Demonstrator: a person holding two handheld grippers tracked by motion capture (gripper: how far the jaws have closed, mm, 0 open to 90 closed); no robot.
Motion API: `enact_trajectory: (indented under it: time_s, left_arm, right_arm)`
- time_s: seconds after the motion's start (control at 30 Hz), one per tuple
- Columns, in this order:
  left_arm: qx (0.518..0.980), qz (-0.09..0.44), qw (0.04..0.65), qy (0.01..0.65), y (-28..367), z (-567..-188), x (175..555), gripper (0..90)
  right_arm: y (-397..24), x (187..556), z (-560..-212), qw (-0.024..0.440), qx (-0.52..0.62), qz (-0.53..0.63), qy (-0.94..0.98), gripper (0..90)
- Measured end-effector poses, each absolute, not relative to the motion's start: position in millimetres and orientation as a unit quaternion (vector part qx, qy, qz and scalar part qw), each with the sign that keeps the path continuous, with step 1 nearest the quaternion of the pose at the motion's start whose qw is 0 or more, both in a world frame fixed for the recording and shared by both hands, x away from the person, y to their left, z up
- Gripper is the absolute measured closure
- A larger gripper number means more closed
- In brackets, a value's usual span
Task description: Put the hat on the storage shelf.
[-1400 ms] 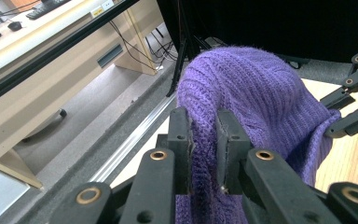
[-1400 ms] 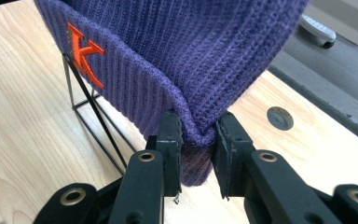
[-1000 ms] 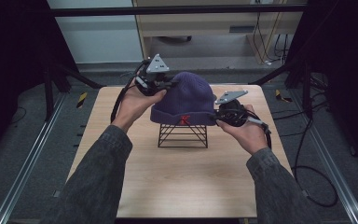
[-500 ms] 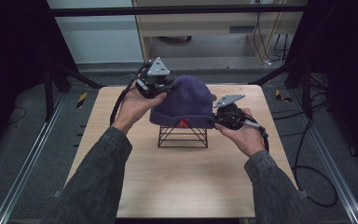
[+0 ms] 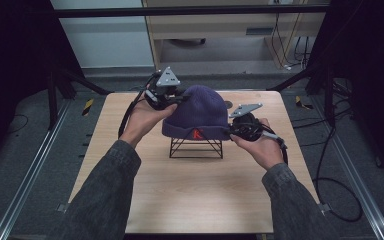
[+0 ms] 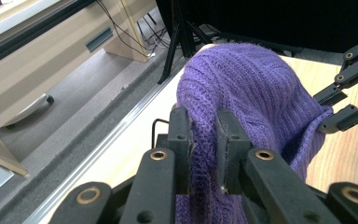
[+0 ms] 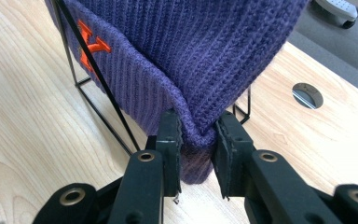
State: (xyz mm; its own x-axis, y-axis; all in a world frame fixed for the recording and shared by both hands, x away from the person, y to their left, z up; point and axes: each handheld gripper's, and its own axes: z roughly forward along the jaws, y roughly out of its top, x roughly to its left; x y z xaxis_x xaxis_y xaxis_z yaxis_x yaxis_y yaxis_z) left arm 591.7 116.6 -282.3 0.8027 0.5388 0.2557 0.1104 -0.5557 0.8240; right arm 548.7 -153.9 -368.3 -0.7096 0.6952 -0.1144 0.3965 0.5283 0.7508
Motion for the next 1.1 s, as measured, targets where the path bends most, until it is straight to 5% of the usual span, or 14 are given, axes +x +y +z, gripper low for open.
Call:
enact_trajectory:
  time_s: [1.1]
  left_arm:
    - [0.851,0.224,0.426,0.210,124,-324,586,78.1]
  right_arm:
    - [-143,549,-407,0.175,0.330,0.338,0.864,71.0]
